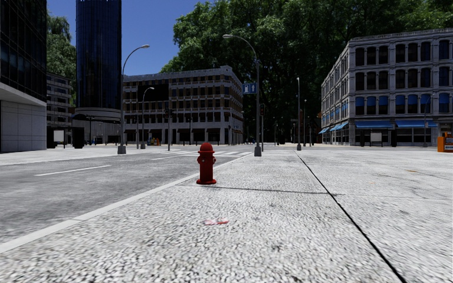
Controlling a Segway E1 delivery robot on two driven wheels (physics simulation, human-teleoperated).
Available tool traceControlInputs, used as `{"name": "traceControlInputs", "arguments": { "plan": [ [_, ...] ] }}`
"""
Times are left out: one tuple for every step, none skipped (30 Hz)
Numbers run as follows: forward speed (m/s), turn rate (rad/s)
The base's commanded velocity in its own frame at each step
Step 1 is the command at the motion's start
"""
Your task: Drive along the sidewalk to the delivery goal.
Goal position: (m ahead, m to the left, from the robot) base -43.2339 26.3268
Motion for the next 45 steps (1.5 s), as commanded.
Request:
{"name": "traceControlInputs", "arguments": {
  "plan": [
    [0.0,0.0],
    [0.0,0.0],
    [0.0,0.0],
    [0.0,0.0],
    [0.0,0.0],
    [0.0,0.0],
    [0.0,0.0],
    [0.0,0.0],
    [0.0,0.0],
    [0.0,0.0],
    [0.0,0.0],
    [0.0,0.0],
    [0.0,0.0],
    [0.0,0.0],
    [0.0,0.0],
    [0.0,0.0],
    [0.0,0.0],
    [0.0,0.0],
    [0.0,0.0],
    [0.0,0.0],
    [0.0,0.0],
    [0.0,0.0],
    [0.0,0.0],
    [0.0,0.0],
    [0.0,0.0],
    [0.0,0.0],
    [0.0,0.0],
    [0.0,0.0],
    [0.0,0.0],
    [0.0,0.0],
    [1.0,0.0],
    [2.0,0.0],
    [2.0,0.0],
    [2.0,0.0],
    [2.0,0.0],
    [2.0,0.0],
    [2.0,0.0],
    [2.0,0.0],
    [2.0,0.0],
    [2.0,0.0],
    [2.0,0.0],
    [2.0,0.0],
    [2.0,0.0],
    [2.0,0.0],
    [2.0,0.0]
  ]
}}
